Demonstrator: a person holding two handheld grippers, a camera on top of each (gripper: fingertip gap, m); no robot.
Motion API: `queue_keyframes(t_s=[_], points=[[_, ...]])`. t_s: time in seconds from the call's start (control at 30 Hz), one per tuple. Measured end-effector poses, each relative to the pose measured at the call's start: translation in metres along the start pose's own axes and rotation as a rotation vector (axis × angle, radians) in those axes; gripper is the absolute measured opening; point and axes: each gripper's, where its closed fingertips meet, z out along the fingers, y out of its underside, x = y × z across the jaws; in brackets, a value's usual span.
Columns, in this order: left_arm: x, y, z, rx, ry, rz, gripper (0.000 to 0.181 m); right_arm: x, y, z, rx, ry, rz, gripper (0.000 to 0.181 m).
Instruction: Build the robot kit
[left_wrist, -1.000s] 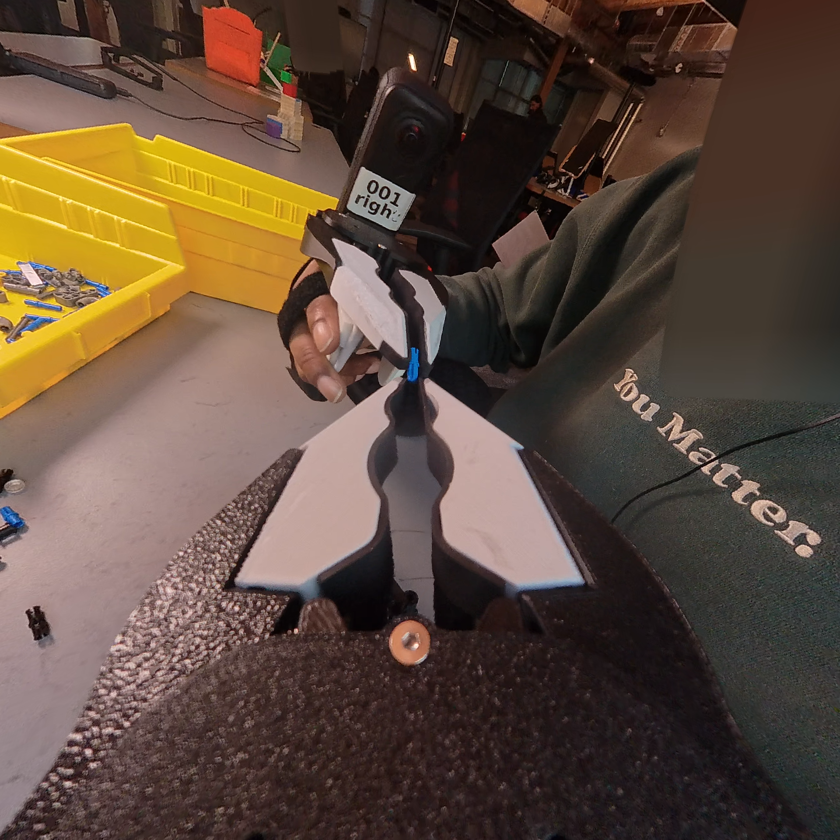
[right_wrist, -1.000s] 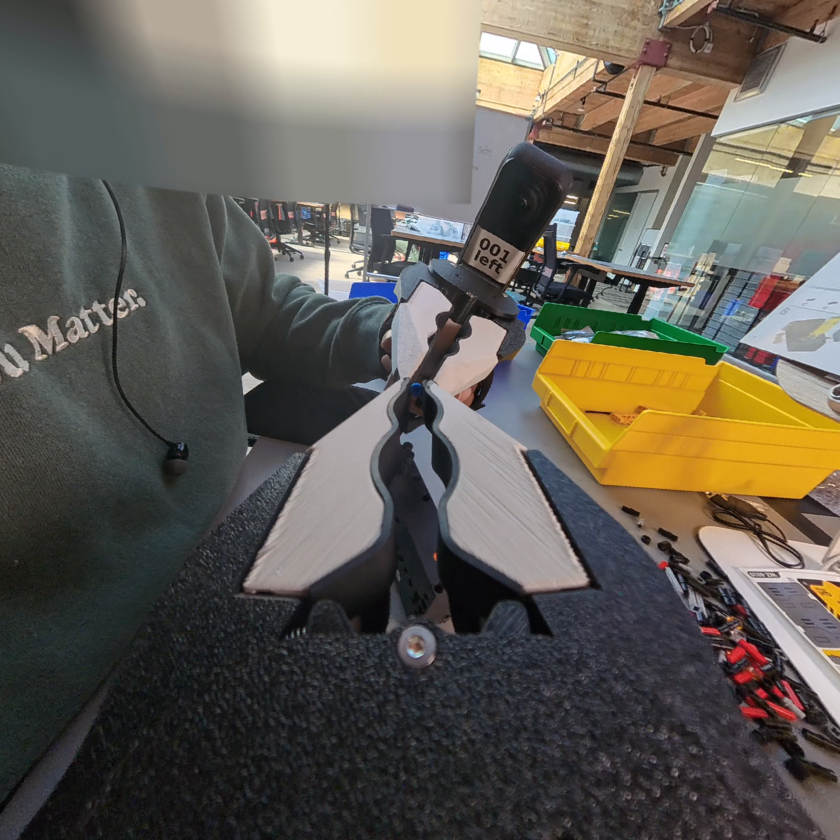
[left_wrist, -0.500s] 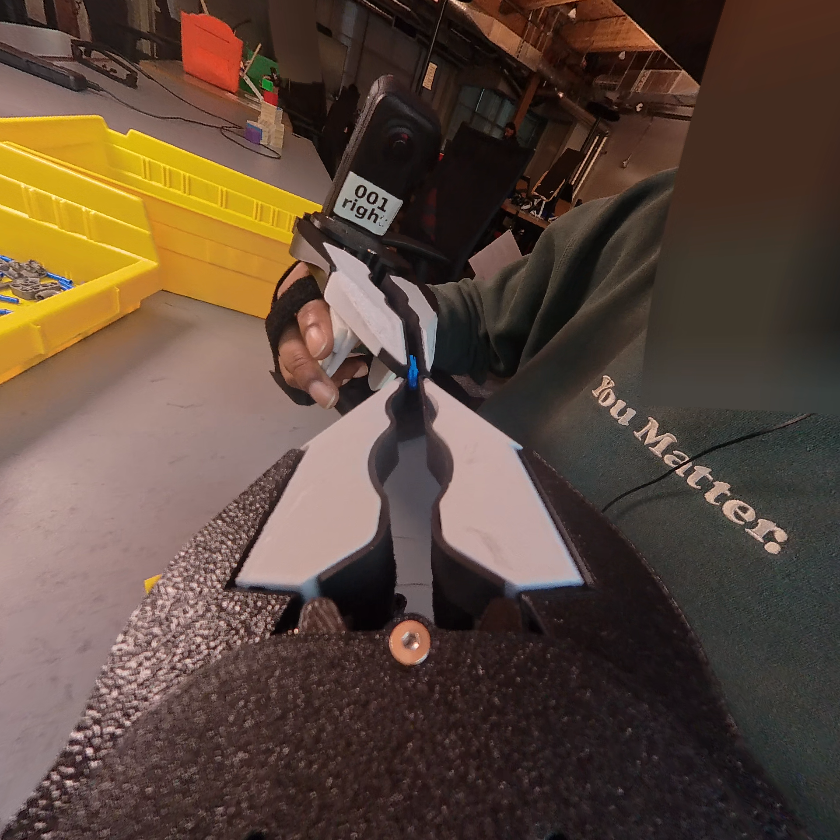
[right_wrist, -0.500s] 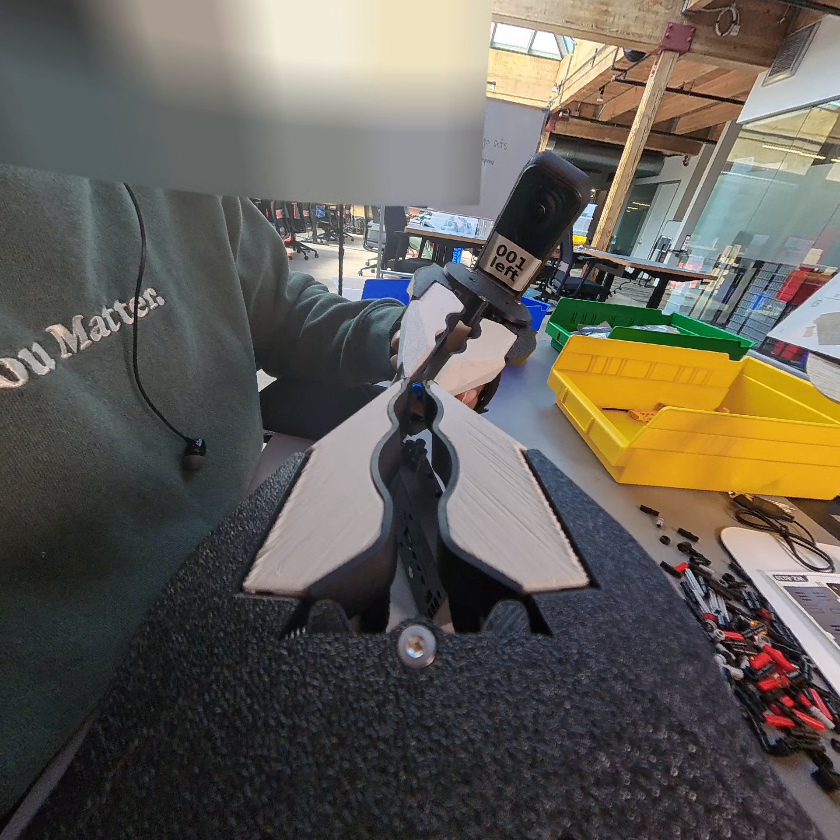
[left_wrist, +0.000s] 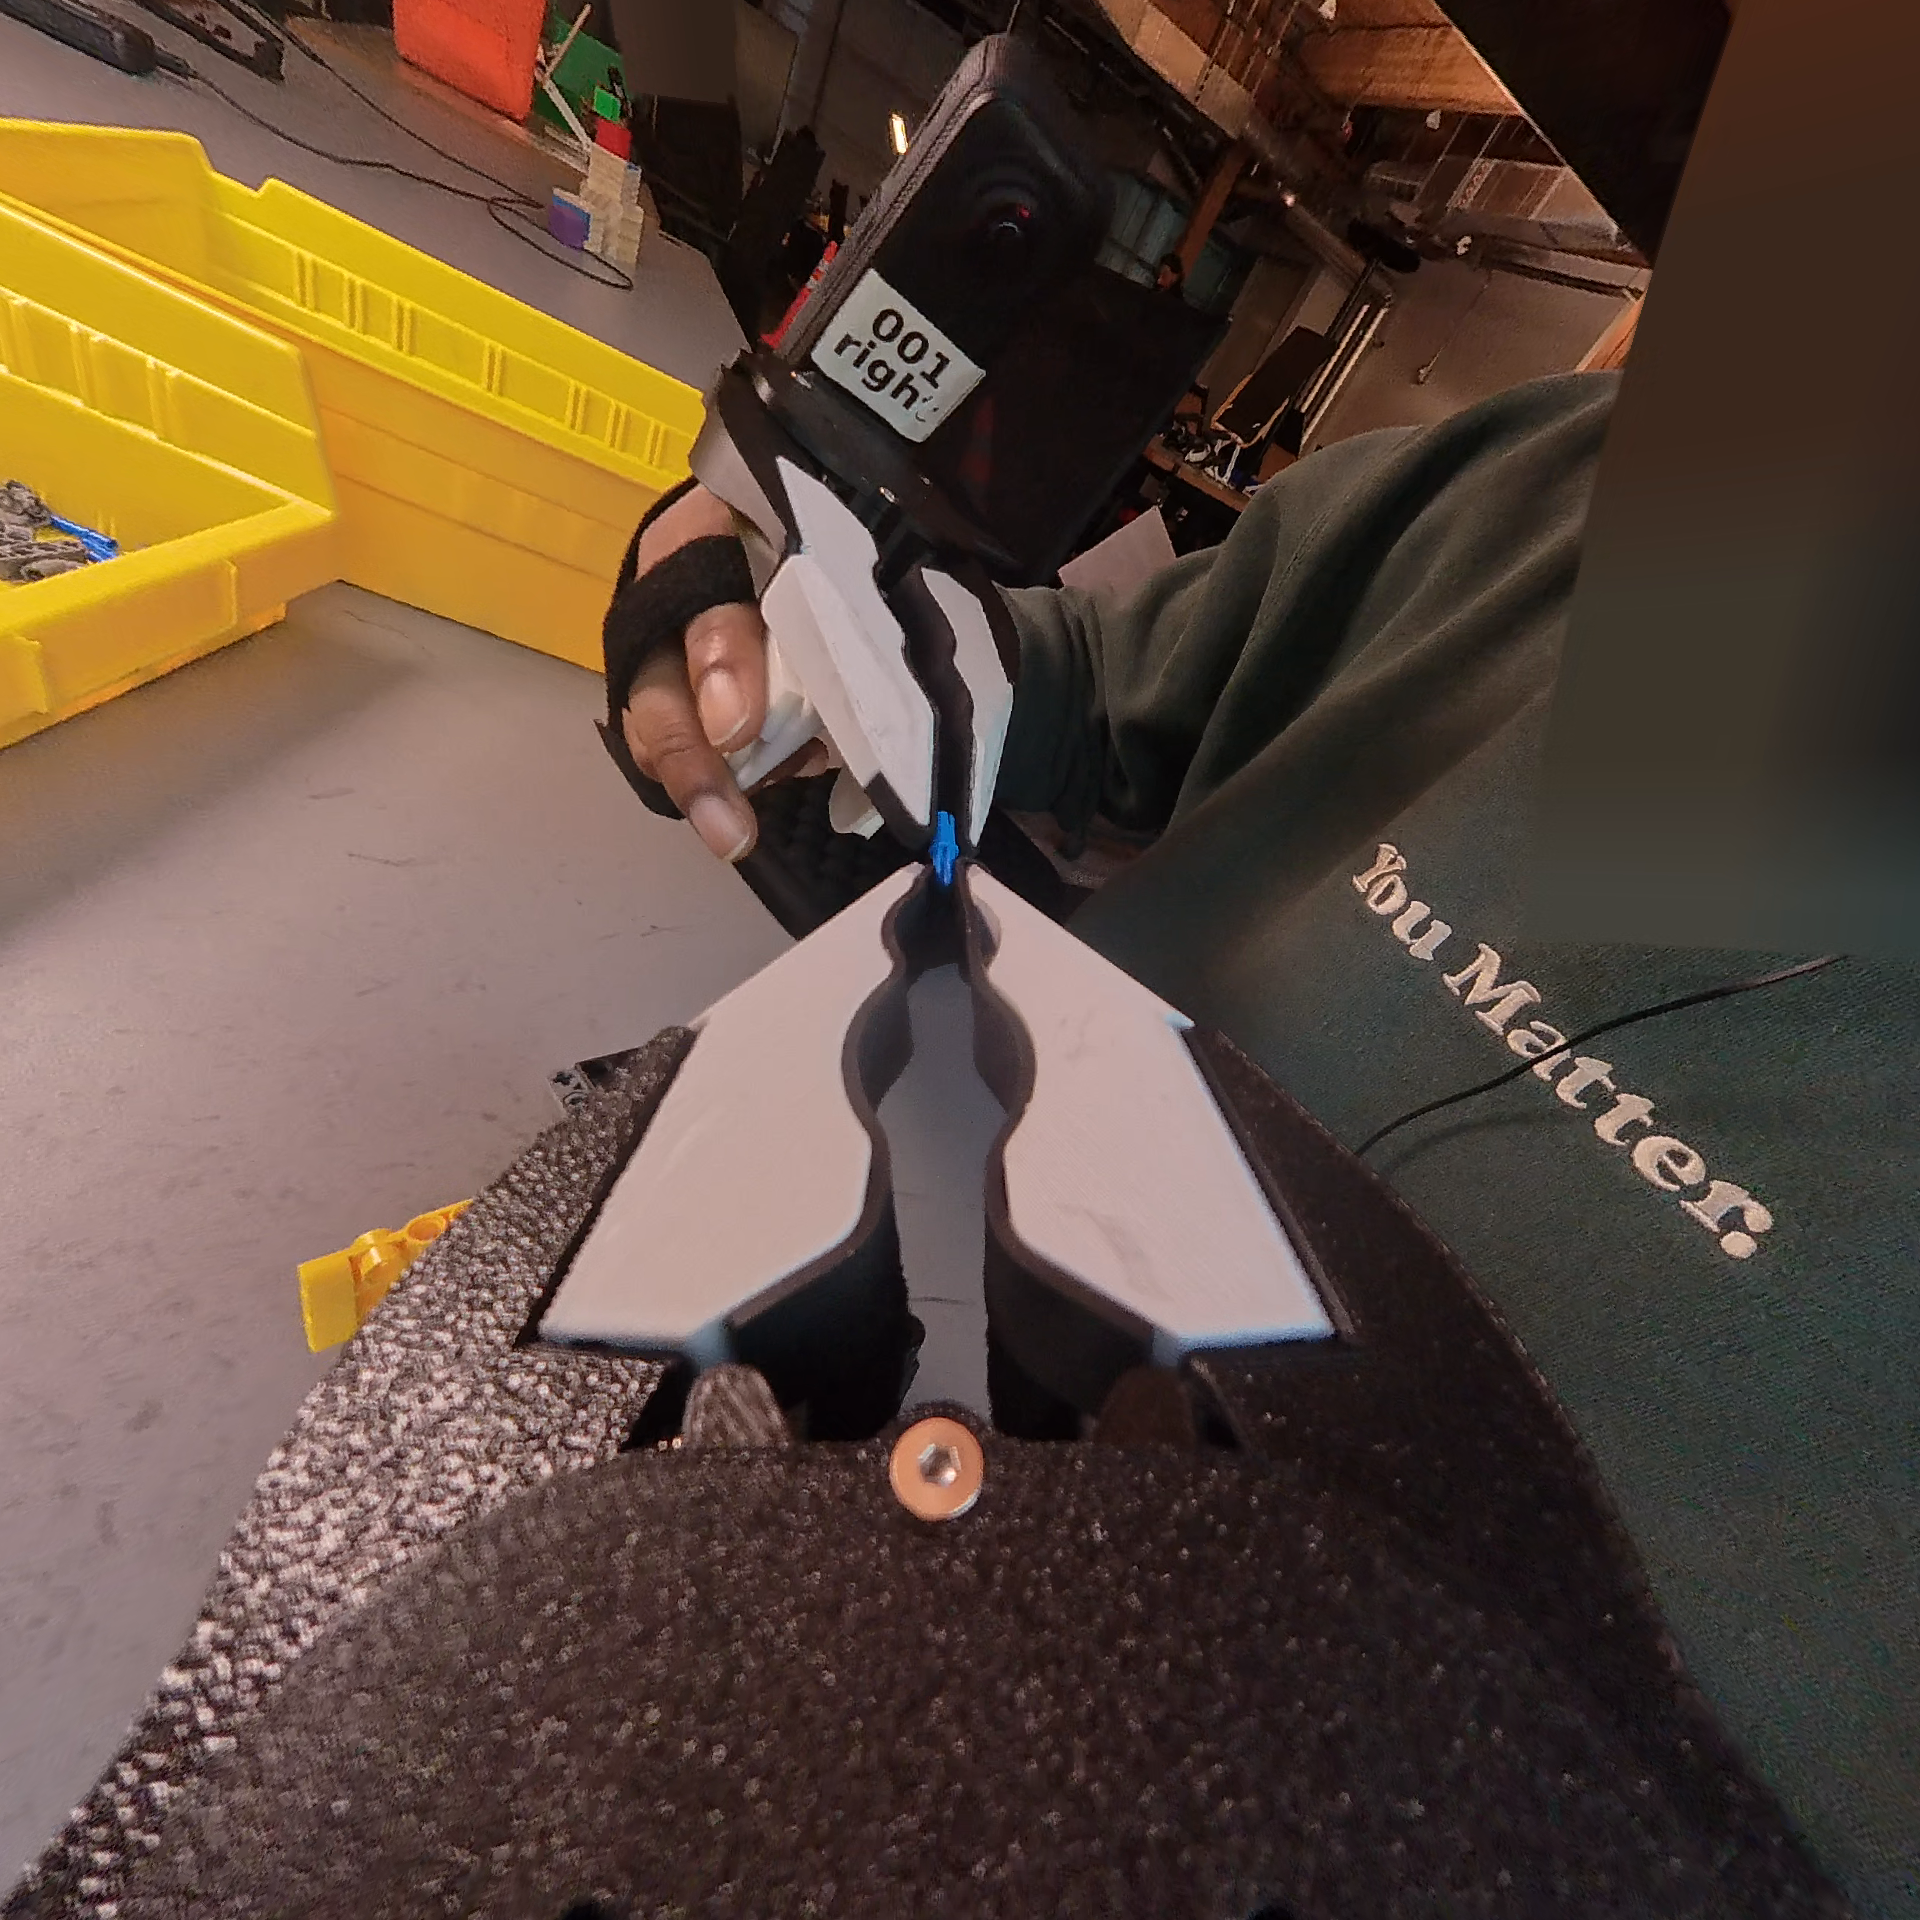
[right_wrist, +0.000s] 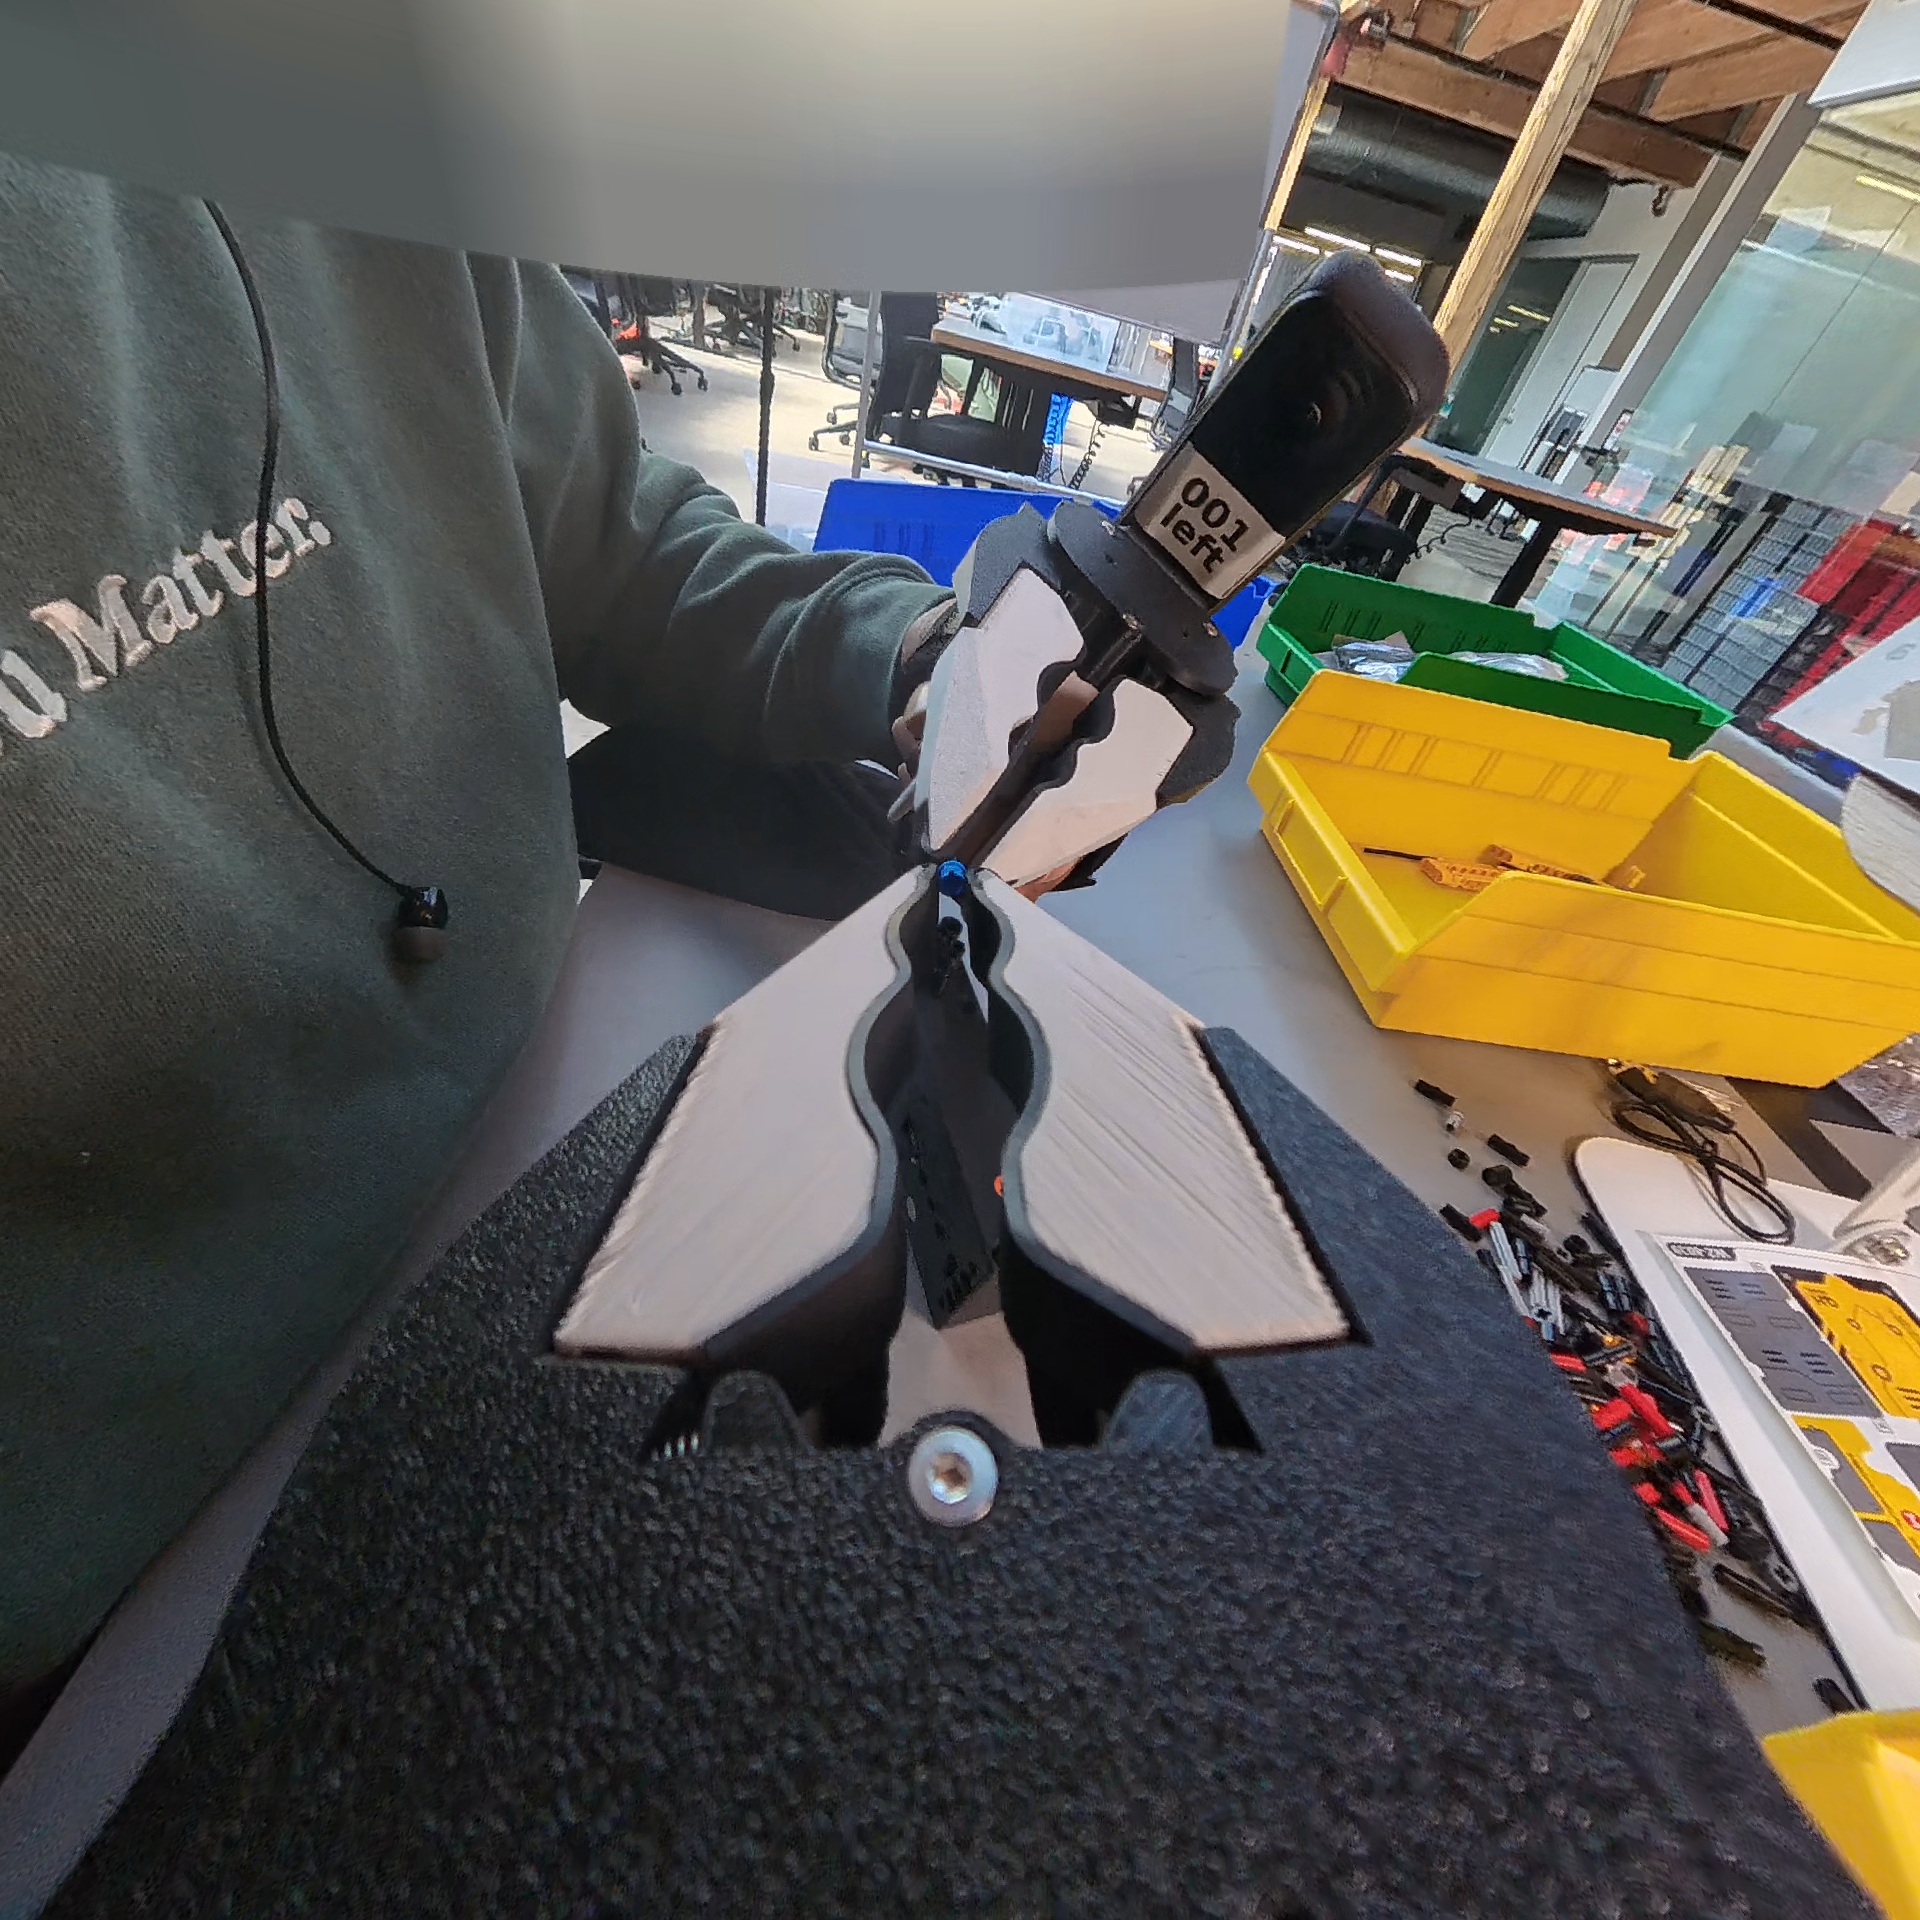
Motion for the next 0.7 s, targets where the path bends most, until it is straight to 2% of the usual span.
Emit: queue_keyframes(t_s=[0.17,0.27,0.43,0.53,0.7], points=[[-0.003,0.001,0.000,0.003,-0.006,-0.017,0.002,0.001,0.002,0.001,-0.024,-0.004,0.030,0.006],[-0.012,0.001,0.000,-0.001,-0.063,-0.012,0.003,0.008,0.007,0.000,-0.075,0.006,0.033,0.005],[-0.059,0.024,-0.013,-0.214,-0.339,0.103,0.022,0.032,0.047,-0.009,-0.341,-0.043,0.085,0.004],[-0.070,0.038,-0.017,-0.322,-0.349,0.115,0.025,0.037,0.067,-0.010,-0.471,-0.123,0.113,0.004],[-0.079,0.059,-0.019,-0.433,-0.309,0.175,0.021,0.037,0.088,-0.005,-0.547,-0.224,0.173,0.004]])
